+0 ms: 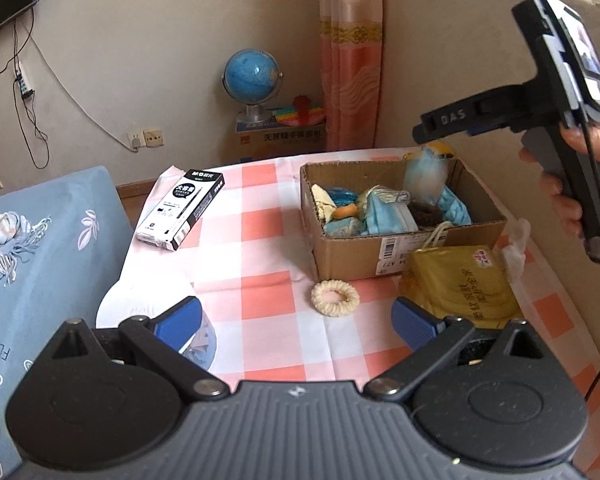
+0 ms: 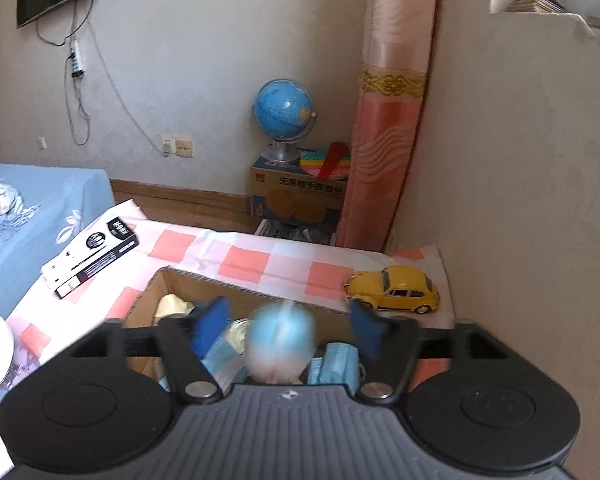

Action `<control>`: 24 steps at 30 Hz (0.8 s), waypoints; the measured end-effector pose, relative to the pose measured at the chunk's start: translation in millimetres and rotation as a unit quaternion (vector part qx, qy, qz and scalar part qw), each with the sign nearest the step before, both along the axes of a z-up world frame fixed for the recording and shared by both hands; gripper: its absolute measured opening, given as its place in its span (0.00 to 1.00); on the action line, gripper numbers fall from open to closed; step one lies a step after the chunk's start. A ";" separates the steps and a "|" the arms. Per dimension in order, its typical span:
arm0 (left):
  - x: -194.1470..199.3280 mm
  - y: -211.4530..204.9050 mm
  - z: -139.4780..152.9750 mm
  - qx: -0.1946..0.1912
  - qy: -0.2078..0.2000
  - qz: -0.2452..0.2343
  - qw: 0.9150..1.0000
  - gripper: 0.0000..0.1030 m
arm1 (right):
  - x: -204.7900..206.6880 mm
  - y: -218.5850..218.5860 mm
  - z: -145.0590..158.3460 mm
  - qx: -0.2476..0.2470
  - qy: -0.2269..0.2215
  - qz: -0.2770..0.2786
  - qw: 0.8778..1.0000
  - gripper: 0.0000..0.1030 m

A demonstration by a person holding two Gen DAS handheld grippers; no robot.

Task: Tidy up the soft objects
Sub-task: 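Lower the blue-hatted doll into the box and open right tool, then move right tool toward the white cloth bunny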

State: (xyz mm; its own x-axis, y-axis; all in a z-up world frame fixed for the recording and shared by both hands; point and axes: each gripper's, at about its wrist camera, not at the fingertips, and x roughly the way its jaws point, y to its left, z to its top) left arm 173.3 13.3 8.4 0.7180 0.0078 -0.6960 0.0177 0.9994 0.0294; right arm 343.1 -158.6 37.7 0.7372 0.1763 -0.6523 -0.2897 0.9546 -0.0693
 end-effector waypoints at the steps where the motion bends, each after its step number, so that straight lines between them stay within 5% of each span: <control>1: 1.1 0.1 -0.9 -0.001 0.002 0.000 1.000 0.98 | 0.3 -1.9 -0.3 0.001 -0.003 -0.005 1.000 0.86; 15: -0.9 0.6 -3.9 -0.012 0.004 0.007 1.000 0.98 | -59.9 -44.8 -0.5 0.010 -0.004 -0.061 0.998 0.90; 24: 0.0 4.8 -7.3 -0.019 0.007 0.025 0.999 0.98 | -96.5 -67.4 -26.1 0.004 0.044 -0.138 0.989 0.83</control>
State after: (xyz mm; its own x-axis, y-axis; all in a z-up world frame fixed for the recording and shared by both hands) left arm 173.3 18.1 1.1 0.7077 0.0167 -0.7063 -0.0329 0.9994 -0.0094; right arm 246.6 -226.1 11.6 0.6984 -0.0184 -0.7155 -0.0231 0.9986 -0.0483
